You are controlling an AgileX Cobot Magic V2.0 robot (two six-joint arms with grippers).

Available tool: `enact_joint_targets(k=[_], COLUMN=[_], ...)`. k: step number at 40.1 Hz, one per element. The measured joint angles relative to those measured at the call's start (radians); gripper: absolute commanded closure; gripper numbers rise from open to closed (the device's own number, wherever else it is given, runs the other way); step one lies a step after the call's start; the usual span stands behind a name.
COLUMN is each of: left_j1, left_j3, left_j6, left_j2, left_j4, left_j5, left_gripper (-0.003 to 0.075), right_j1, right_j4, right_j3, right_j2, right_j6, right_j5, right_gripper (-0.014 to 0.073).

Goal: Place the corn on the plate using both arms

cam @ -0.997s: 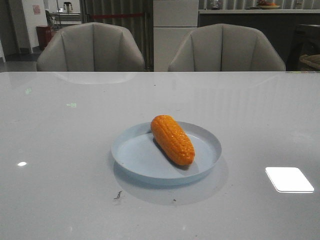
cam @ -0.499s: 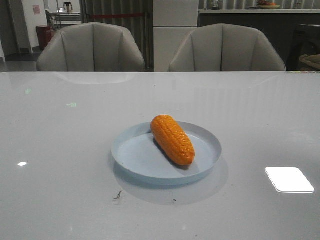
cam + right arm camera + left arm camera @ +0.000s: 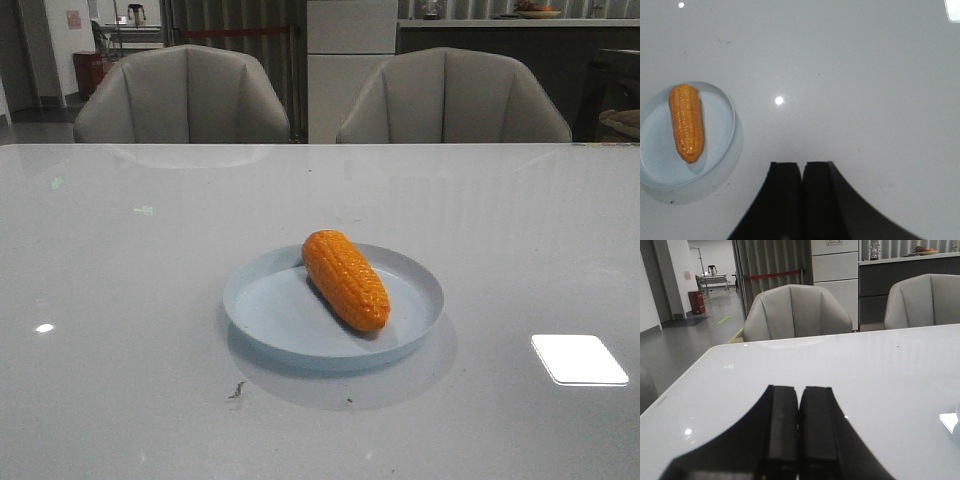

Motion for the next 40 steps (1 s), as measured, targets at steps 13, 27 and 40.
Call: enact_joint_targets(k=[13, 27, 40], left_j1=[0.000, 0.000, 0.000], left_j3=[0.000, 0.000, 0.000], left_j6=[0.000, 0.000, 0.000], left_j2=[0.000, 0.000, 0.000], left_j4=[0.000, 0.000, 0.000], left_j5=[0.000, 0.000, 0.002], left_gripper=[0.0627, 0.0627, 0.0627], right_j1=[0.002, 0.114, 0.116], right_j4=[0.031, -0.101, -0.121], right_j3=[0.203, 0.515, 0.782], right_j2=[-0.287, -0.551, -0.778], right_j6=[0.000, 0.083, 0.115], right_j5=[-0.164, -0.500, -0.644], right_gripper=[0.0556, 0.0566, 0.0566])
